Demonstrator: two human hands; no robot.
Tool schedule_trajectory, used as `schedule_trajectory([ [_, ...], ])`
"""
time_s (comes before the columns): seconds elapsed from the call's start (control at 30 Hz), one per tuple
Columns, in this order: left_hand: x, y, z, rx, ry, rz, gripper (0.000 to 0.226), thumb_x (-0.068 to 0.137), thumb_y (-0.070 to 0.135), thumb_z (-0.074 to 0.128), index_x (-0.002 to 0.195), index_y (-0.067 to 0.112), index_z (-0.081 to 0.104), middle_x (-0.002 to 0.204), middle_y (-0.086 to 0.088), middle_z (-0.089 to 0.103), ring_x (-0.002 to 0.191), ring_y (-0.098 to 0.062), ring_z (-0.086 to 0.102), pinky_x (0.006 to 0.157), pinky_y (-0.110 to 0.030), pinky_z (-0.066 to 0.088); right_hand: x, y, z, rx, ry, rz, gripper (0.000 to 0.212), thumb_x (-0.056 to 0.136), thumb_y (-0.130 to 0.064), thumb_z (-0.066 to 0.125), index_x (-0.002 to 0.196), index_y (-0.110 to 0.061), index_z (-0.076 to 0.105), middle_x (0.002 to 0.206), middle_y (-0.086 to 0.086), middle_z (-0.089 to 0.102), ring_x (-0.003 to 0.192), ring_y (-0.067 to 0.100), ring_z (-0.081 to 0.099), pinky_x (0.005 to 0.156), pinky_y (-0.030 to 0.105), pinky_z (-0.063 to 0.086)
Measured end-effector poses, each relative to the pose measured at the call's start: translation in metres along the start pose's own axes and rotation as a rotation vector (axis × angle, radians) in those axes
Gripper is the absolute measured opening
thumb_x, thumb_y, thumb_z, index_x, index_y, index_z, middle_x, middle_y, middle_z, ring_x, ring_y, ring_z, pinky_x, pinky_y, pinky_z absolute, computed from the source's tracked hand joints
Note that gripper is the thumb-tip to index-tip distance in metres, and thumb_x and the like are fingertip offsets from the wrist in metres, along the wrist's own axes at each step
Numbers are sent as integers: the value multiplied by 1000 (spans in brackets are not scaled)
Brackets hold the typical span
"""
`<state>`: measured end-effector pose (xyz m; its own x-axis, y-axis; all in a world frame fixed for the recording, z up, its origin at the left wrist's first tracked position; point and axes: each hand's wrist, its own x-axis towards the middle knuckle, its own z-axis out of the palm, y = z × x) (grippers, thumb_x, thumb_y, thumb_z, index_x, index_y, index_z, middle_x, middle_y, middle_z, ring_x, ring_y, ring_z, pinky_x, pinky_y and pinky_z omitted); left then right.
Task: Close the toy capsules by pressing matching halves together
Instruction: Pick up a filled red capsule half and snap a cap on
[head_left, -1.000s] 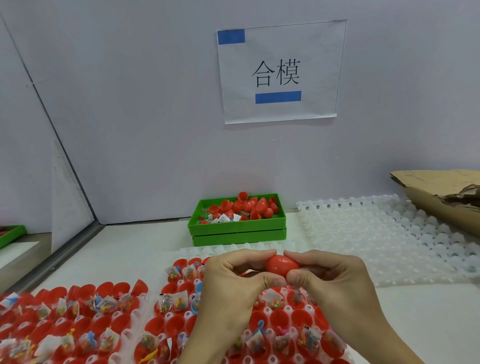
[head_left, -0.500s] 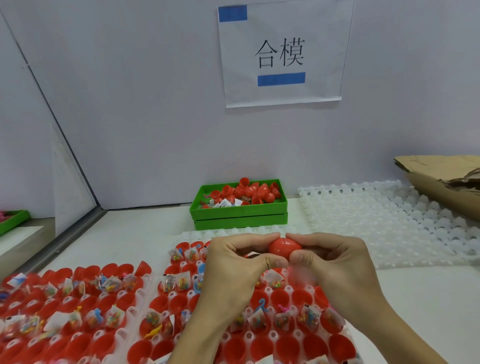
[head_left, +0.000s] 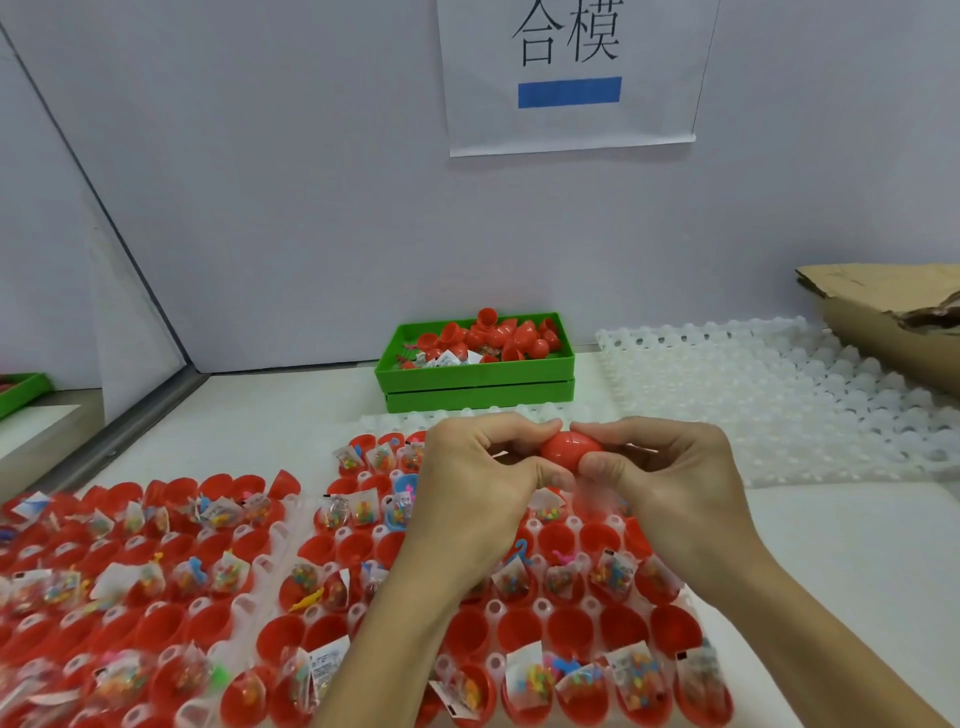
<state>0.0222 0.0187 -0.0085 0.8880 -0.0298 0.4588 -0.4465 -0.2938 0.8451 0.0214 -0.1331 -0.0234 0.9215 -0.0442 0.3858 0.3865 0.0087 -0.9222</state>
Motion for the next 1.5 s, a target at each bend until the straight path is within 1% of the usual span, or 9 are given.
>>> schedule_trajectory([
  [0.23, -2, -6, 5, -3, -38, -31, 29, 70, -14, 77, 85, 11, 79, 72, 8, 73, 62, 1, 69, 55, -8, 50, -1, 3, 0, -37, -39, -27, 33, 74, 17, 71, 87, -12, 77, 67, -5, 73, 60, 2, 67, 58, 10, 50],
  [0.37, -3, -8, 4, 44, -59, 10, 28, 74, -13, 73, 80, 15, 75, 74, 7, 71, 64, -3, 70, 57, -13, 54, 0, 3, 0, -73, -42, -52, 37, 76, 15, 71, 89, -19, 77, 69, -4, 72, 62, 2, 64, 59, 13, 50],
  [0.57, -2, -7, 3, 197, -18, 132, 23, 76, 5, 81, 92, 18, 69, 84, 10, 69, 79, -2, 67, 71, -14, 55, -2, 0, 0, -149, -99, -83, 30, 87, 0, 68, 103, -25, 76, 92, -11, 77, 90, 5, 72, 81, 18, 56],
  [0.7, -1, -7, 3, 324, -25, 252, 22, 75, 5, 80, 91, 15, 71, 84, 8, 65, 80, -4, 61, 70, -10, 49, -6, 0, 7, -102, -138, -47, 18, 86, -15, 72, 99, -27, 77, 92, -6, 77, 90, 7, 73, 81, 23, 58],
  [0.8, -4, -4, 8, 390, -45, 307, 24, 73, 1, 80, 93, 12, 72, 87, 4, 64, 82, -4, 56, 74, -11, 46, -7, 4, 11, -129, -99, -48, 21, 83, -11, 74, 88, -32, 78, 84, -5, 77, 83, 9, 74, 74, 22, 59],
  [0.93, -2, -4, 2, 88, -143, 42, 52, 66, 14, 89, 113, 22, 67, 110, 12, 63, 106, 0, 60, 88, -14, 51, -1, 9, 4, -4, -63, 49, 20, 86, -12, 71, 97, -28, 75, 87, -3, 78, 86, 14, 74, 76, 30, 61],
  [1.07, -1, -6, -1, -310, -261, -262, 63, 68, 31, 79, 127, 16, 63, 119, 2, 70, 110, -7, 66, 82, -19, 56, 1, 12, -1, 143, -116, 79, 27, 77, -29, 68, 100, -20, 77, 98, 7, 77, 97, 25, 73, 89, 41, 56],
  [1.17, -2, -8, 4, -461, -284, -275, 32, 73, 23, 75, 105, 19, 76, 105, -10, 75, 105, -25, 71, 93, -36, 56, 1, 12, -1, 143, -143, 65, 31, 79, -26, 67, 105, -12, 75, 101, 10, 76, 101, 27, 71, 94, 47, 55],
  [1.5, -3, -11, 4, -393, -230, -218, 23, 84, 2, 72, 102, 16, 76, 95, -5, 77, 95, -19, 73, 80, -25, 58, 0, 14, -3, 125, -140, 41, 25, 77, -19, 68, 100, -15, 77, 100, 8, 77, 100, 25, 72, 93, 47, 55],
])
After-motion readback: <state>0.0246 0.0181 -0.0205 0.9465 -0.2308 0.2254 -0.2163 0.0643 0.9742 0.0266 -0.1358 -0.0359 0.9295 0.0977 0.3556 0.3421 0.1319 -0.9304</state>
